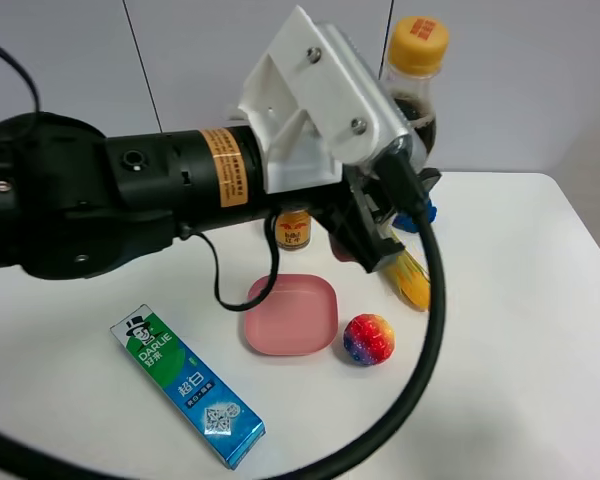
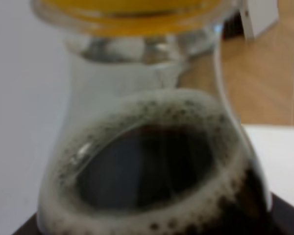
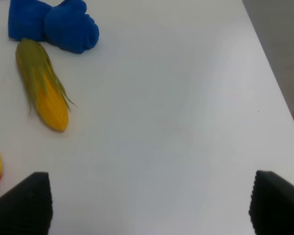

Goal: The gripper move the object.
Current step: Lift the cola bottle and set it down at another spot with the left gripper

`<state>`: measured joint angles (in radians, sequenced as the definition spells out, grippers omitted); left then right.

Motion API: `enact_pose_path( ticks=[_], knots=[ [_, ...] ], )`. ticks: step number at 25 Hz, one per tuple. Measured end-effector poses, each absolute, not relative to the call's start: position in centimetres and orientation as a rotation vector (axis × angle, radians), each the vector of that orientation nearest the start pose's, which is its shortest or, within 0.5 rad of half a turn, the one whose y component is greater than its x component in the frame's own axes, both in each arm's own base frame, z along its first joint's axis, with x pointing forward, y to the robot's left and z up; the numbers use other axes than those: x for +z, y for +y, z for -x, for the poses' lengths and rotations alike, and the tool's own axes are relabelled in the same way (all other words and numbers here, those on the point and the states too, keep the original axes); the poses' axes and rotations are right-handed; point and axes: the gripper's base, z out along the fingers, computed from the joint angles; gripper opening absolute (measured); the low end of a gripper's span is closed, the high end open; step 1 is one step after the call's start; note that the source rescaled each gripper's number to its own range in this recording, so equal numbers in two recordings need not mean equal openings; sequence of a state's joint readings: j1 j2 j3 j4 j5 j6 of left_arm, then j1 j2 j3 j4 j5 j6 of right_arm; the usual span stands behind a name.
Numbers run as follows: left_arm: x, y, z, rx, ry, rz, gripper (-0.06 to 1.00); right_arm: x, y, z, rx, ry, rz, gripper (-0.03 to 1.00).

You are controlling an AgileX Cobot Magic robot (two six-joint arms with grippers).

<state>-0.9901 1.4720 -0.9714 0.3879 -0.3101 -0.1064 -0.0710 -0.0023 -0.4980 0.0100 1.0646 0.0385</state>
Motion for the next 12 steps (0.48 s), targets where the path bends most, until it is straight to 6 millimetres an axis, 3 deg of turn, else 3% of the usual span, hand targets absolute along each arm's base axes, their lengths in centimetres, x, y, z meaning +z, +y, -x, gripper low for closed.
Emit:
enact_pose_path(
  ticks=[7,12],
  knots=[
    [29.7,-32.6,-18.7,-0.817,1.334,-1.117,0.0,27.6,0.1,0.5,-0.008,2.045,-0.112,1.0],
    [28.1,-34.3,-19.2,-0.874,1.342,-1.142,0.0,27.6,0.1,0.5,-0.008,2.045,-0.112,1.0]
  ],
)
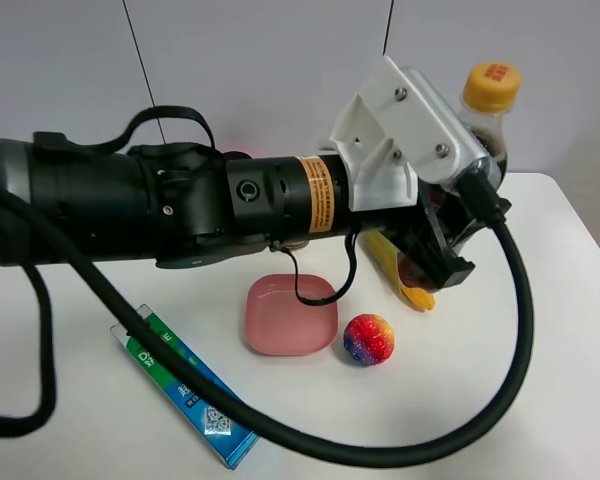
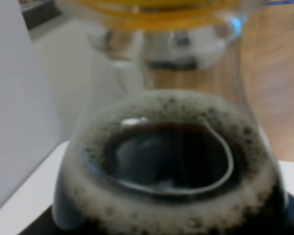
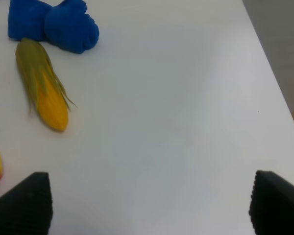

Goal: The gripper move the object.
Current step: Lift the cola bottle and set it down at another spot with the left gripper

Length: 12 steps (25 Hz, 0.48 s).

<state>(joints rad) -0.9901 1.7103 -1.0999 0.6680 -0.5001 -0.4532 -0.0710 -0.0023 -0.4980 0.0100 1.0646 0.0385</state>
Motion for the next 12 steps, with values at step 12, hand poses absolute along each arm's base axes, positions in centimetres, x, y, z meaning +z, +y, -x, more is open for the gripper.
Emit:
enact_pose_path(
  ticks=[12],
  knots=[
    [24.3,-35.7,-20.8,-0.899,1.392,-1.034,0.0,27.6,0.1,0.5,-0.008,2.045,-0.112,1.0]
  ],
)
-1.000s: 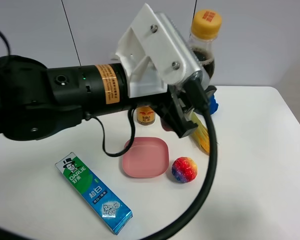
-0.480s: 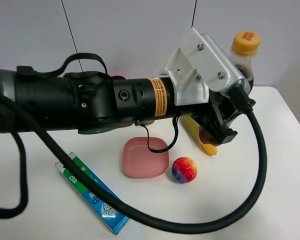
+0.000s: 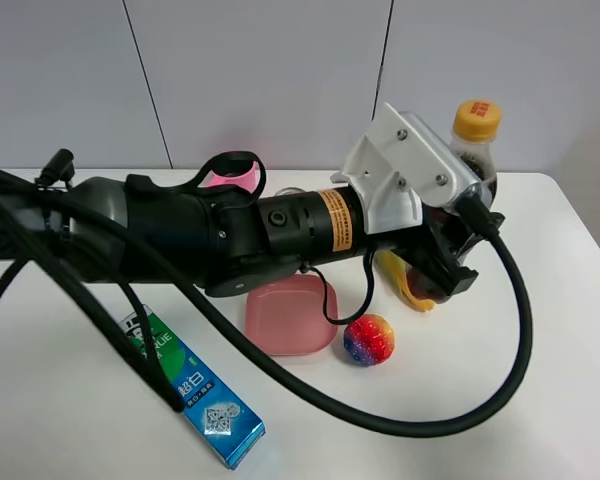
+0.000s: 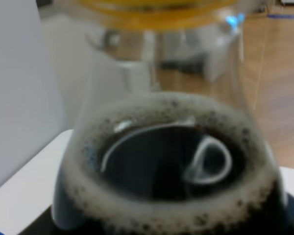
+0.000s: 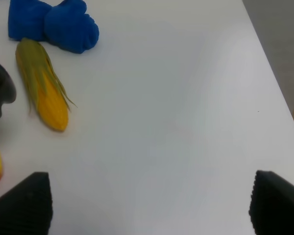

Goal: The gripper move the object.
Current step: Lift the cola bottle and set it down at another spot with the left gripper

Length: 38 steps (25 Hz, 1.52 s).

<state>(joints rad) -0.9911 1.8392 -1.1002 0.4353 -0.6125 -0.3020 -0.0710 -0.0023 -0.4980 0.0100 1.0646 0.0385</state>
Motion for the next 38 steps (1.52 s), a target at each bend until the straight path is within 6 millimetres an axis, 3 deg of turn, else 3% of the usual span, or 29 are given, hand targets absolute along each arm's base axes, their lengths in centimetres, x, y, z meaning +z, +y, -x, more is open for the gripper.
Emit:
enact_pose_path(
  ticks=[26,38],
  knots=[
    [15.1,-37.7,-21.1,-0.965,1.438,-1.133,0.0,27.6,0.1,0.5,-0.008,2.045,-0.112,1.0],
    [13.7,-37.8,-21.0,-0.952,1.458,-1.181,0.0,27.6,0.1,0.5,-0.008,2.045,-0.112,1.0]
  ],
)
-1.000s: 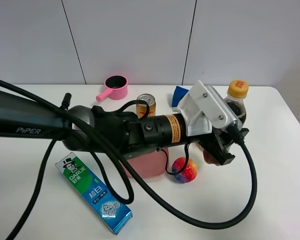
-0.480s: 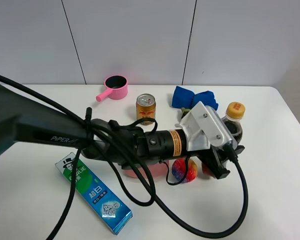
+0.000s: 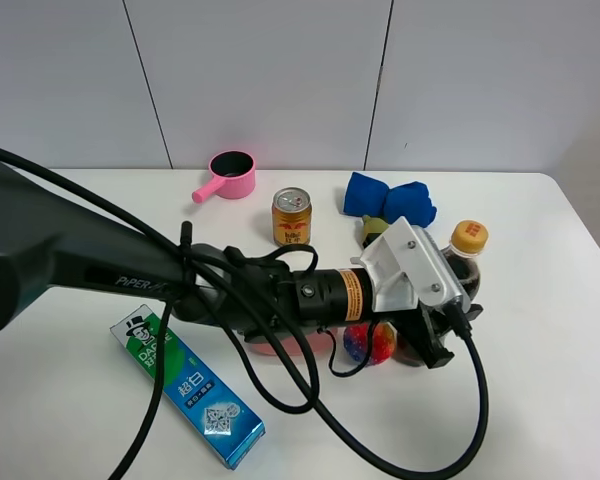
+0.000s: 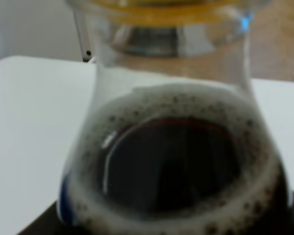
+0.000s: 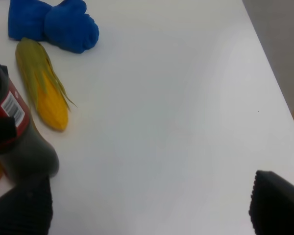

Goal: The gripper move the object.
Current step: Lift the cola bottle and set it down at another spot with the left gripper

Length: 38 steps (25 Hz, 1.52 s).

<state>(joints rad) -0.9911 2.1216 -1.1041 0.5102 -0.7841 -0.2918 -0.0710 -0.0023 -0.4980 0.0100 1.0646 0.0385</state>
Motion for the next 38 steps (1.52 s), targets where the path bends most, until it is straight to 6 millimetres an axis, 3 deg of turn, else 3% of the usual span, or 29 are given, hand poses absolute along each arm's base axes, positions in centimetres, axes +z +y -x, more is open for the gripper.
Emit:
enact_pose_path(
  ticks=[38],
  knots=[
    [13.7,-37.9,-20.99,-0.932,1.408,-1.204,0.0,27.64,0.12,0.51,-0.008,2.045,-0.112,1.0]
  ],
)
